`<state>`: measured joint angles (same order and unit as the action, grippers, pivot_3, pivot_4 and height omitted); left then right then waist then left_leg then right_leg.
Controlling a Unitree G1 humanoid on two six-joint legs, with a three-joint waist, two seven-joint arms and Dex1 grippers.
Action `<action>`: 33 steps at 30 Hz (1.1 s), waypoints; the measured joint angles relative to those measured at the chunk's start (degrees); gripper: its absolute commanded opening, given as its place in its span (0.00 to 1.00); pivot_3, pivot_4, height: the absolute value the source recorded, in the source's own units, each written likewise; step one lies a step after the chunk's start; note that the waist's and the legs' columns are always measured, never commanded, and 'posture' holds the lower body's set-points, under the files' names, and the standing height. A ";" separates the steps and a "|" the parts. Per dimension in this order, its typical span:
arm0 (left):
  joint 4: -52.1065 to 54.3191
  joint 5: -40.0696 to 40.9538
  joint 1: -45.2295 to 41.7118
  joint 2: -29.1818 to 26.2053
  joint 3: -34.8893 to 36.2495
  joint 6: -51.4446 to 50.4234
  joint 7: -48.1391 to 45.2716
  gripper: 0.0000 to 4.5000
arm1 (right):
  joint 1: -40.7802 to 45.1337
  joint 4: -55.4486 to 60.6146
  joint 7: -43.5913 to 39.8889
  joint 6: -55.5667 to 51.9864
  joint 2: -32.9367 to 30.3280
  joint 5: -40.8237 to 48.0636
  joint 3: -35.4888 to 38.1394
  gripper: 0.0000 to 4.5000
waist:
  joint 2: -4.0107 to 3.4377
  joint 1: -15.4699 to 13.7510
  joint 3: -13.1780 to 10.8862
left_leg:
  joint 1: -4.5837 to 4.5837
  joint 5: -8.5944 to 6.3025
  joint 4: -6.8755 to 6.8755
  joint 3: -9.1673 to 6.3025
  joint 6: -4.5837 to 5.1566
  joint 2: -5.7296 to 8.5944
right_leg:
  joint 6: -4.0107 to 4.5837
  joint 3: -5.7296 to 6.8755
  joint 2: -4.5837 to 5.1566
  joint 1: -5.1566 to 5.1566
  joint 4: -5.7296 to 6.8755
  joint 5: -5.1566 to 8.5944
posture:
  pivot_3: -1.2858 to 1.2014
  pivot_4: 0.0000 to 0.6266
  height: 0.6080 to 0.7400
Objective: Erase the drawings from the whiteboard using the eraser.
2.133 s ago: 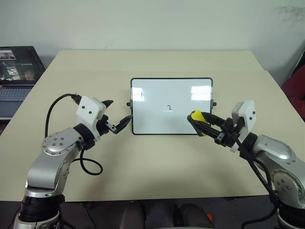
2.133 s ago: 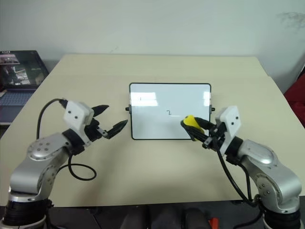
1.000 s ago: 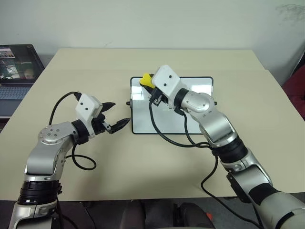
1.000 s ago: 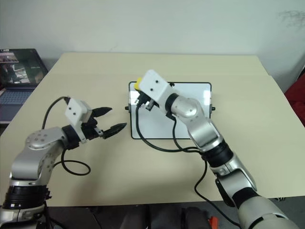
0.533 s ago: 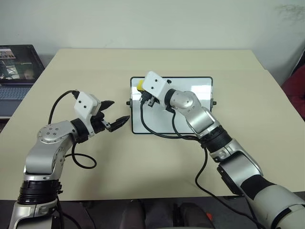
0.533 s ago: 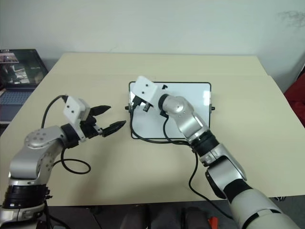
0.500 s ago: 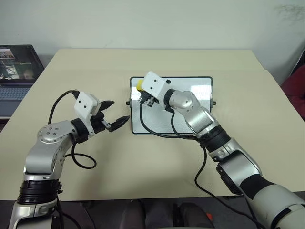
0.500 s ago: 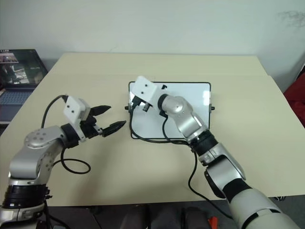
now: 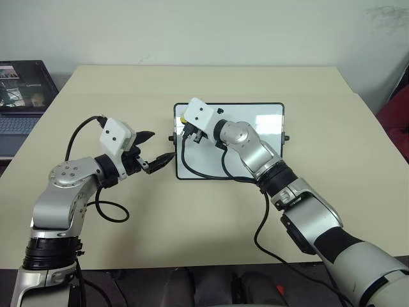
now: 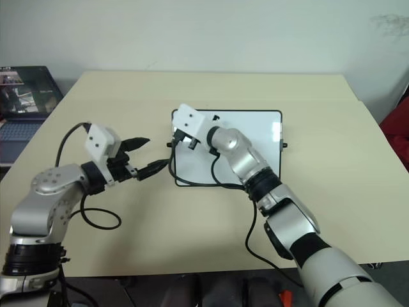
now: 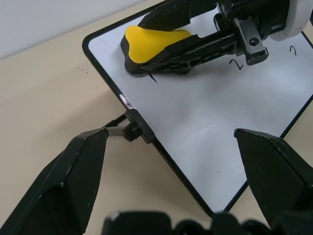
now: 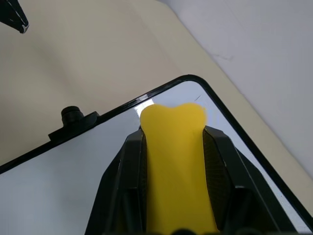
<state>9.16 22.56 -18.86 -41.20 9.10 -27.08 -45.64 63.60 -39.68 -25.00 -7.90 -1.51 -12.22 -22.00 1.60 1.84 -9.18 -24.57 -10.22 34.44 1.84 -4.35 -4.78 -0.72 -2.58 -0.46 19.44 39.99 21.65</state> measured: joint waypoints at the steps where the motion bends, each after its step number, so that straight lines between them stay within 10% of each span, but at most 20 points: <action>1: 0.16 0.00 0.21 0.02 0.00 0.00 0.01 1.00 | -0.03 -0.05 -0.38 -0.25 0.00 0.00 0.10 0.27 | 0.00 0.00 0.00 | 0.00 0.00 0.01 -0.01 0.00 0.00 | 0.00 0.01 0.00 0.00 0.02 0.00 | 0.52 0.24 1.00; 23: 1.41 -0.28 1.07 1.21 -0.42 0.27 1.36 1.00 | -3.54 17.81 -10.84 -13.82 -1.98 0.54 1.13 0.27 | 0.09 0.03 -0.21 | -0.17 0.02 0.26 -0.06 0.02 0.00 | 0.01 0.01 -0.01 0.26 0.36 0.00 | 0.52 0.24 1.00; 33: 0.90 -0.88 0.75 1.50 -0.53 1.18 1.39 1.00 | 2.96 -1.09 -5.14 -4.29 1.21 -1.44 0.37 0.27 | 0.21 0.04 -0.36 | -0.18 0.01 0.19 -0.01 0.03 0.00 | 0.01 -0.01 0.01 0.21 0.09 -0.01 | 0.52 0.24 1.00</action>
<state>10.06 21.69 -18.11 -39.70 8.57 -25.90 -44.24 66.56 -40.77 -30.15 -12.19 -0.29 -13.66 -21.63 1.81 1.88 -9.55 -24.75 -10.21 34.62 1.84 -4.33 -4.77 -0.71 -2.59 -0.44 19.66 40.08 21.65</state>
